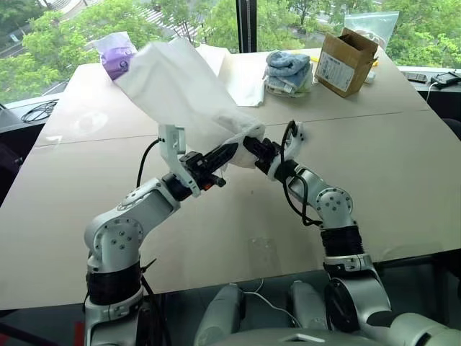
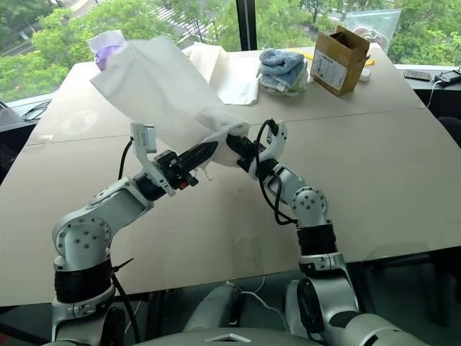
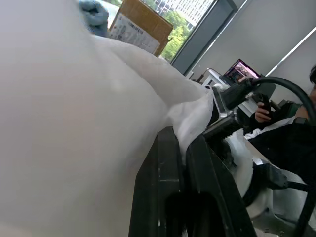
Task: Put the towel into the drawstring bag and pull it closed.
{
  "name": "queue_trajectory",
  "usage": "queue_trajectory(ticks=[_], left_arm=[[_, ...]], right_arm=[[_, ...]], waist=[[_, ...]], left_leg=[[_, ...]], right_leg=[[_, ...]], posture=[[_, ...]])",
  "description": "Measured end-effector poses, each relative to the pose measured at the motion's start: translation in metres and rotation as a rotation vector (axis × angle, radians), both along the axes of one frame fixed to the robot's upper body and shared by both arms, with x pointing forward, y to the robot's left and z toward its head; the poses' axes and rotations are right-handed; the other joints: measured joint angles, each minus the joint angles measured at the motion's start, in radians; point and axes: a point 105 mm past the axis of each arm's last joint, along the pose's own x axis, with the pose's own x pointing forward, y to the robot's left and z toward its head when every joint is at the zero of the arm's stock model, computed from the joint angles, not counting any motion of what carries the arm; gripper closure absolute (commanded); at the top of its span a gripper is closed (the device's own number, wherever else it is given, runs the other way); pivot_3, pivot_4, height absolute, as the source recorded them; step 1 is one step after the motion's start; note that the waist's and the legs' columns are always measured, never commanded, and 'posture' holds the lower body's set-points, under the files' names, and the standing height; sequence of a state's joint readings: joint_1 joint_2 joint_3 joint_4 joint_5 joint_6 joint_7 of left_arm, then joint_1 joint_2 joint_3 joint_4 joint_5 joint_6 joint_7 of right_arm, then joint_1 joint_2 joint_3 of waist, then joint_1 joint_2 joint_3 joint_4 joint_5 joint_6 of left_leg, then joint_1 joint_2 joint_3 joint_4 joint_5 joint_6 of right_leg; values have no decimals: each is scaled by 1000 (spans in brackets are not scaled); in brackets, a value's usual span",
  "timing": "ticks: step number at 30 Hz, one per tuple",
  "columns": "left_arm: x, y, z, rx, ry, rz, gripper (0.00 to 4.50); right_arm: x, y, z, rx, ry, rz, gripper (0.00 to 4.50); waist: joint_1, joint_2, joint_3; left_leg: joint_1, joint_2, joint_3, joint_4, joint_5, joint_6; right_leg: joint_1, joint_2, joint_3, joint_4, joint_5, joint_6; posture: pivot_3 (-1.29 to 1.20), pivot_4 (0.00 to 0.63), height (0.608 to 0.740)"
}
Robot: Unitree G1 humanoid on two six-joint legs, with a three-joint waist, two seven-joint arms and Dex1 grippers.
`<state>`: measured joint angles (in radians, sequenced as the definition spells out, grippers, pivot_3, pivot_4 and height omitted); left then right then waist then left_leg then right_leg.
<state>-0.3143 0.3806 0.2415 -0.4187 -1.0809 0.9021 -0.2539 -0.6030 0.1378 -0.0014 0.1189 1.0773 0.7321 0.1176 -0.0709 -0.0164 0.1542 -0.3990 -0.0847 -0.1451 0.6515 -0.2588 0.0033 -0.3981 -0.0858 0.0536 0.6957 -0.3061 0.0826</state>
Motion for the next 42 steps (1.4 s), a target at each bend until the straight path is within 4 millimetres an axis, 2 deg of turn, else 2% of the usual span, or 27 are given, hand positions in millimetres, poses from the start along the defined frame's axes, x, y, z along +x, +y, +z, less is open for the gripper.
queue_trajectory(ticks=[1, 2, 4, 6, 8, 11, 13, 15, 18, 21, 24, 26, 27, 30, 31, 32, 33, 36, 40, 42], left_arm=[[0, -2, 4, -6, -13, -8, 4500], [0, -4, 4, -6, -15, -17, 4500], [-1, -2, 2, -7, -6, -12, 4500], [-1, -2, -2, -6, 10, -8, 4500], [-2, -5, -1, -9, 6, -22, 4500], [-4, -4, -1, -5, 3, -28, 4500], [-4, -6, -4, 36, 4, -37, 4500], [-7, -10, -10, 111, 4, -54, 4500], [-6, -18, -11, 167, -18, -61, 4500], [-4, -20, -10, 174, -30, -51, 4500], [-2, -24, -4, 163, -52, -48, 4500], [-2, -25, -4, 153, -50, -46, 4500], [-2, -26, -3, 150, -53, -48, 4500], [-2, -25, -1, 147, -58, -47, 4500], [-1, -25, -2, 149, -55, -43, 4500], [-1, -25, -2, 149, -55, -41, 4500], [0, -23, -2, 151, -56, -32, 4500], [2, -19, -2, 163, -62, -13, 4500], [6, -16, 0, 189, -97, 20, 4500], [13, -14, 9, 195, -148, 47, 4500]], right_arm=[[3, 0, -1, -7, 14, -19, 4476], [16, -10, -6, -8, 62, -94, 4476], [23, -19, -11, 2, 81, -127, 4476], [11, -6, 1, 18, 2, -36, 4476], [14, -5, 3, 13, 4, -37, 4476], [5, -2, 11, 32, -68, 44, 4476], [13, 1, 7, -1, -46, 14, 4476], [8, 3, 0, -40, -80, 59, 4476], [29, -3, -14, -124, -21, -82, 4476], [25, -3, -11, -109, -45, -61, 4476], [29, -8, -19, -115, -21, -71, 4476], [11, -5, -11, -52, -78, 47, 4476], [11, -2, -8, -36, -78, 53, 4476], [17, -8, -2, -25, -111, 18, 4476], [31, -13, -3, -47, -86, -64, 4476], [35, -17, -5, -50, -75, -88, 4476], [34, -23, -4, -36, -75, -85, 4476], [24, -19, 0, -12, -102, -42, 4476], [21, -15, -6, -117, -164, -38, 4476], [39, -16, -20, -173, -94, -136, 4476]], waist=[[-1, 0, 0], [2, 0, -1], [7, 0, 0], [-5, 1, 0], [-2, 1, 0], [0, 0, 0], [0, 1, 0], [3, 1, 0], [5, 1, 0], [2, 1, 0], [2, 1, 0], [-1, 1, 0], [-5, 1, 0], [2, 1, 0], [2, 1, 0], [4, 1, 0], [6, 1, 0], [-2, 1, 0], [-3, 1, 0], [3, 1, 0]], left_leg=[[1, 0, -1, -1, 0, 0], [1, 0, -1, -1, 0, 0], [1, 0, -1, 0, 0, 0], [0, 0, 1, -1, 0, 0], [0, 0, 0, -1, 0, 0], [0, 0, 0, -1, 0, 0], [1, 0, 0, -1, 0, 0], [1, 0, 0, -1, 0, 0], [1, 0, 0, 0, 0, 0], [0, 0, 0, -1, 0, 0], [0, 0, 0, -1, 0, 0], [0, 0, 0, -2, 0, 0], [0, 0, 0, -2, 0, 0], [0, 0, -1, -1, 0, 0], [0, 0, 0, 0, 0, 0], [0, 0, 0, 0, 0, 0], [0, 0, -1, 0, 0, 0], [0, 0, 0, -1, 0, 0], [1, 0, 0, -2, 0, 0], [1, 0, 0, -2, 1, -1]], right_leg=[[0, 0, -1, 0, 0, 0], [1, 0, -1, 0, 0, 0], [1, 0, -1, 0, 0, 0], [-1, 0, 0, 0, 0, 0], [0, 0, -1, 0, 0, 0], [0, 0, -1, 0, 0, 0], [0, 0, 0, 0, 0, 0], [0, 0, -1, 0, 0, 0], [0, 0, -1, 0, 0, 0], [0, 0, -1, 0, 0, 0], [0, 0, -1, 0, 0, 0], [0, 0, -1, -1, 0, 0], [-1, 0, 0, 0, 0, 0], [0, 0, -1, 0, 0, 0], [0, 0, -1, 0, 0, 0], [0, 0, -1, 0, 0, 0], [0, 0, -1, 0, 0, 0], [0, 0, 0, 0, 0, 0], [-1, 0, 0, 0, 0, 0], [0, 0, -1, 0, 0, 0]], posture=[[0, 150, 740], [0, 150, 740], [0, 150, 740], [0, 150, 740], [0, 150, 740], [0, 150, 740], [0, 150, 740], [0, 150, 740], [0, 150, 740], [0, 150, 740], [0, 150, 740], [0, 150, 740], [0, 150, 740], [0, 150, 740], [0, 150, 740], [0, 150, 740], [0, 150, 740], [0, 150, 740], [0, 150, 740], [0, 150, 740]])
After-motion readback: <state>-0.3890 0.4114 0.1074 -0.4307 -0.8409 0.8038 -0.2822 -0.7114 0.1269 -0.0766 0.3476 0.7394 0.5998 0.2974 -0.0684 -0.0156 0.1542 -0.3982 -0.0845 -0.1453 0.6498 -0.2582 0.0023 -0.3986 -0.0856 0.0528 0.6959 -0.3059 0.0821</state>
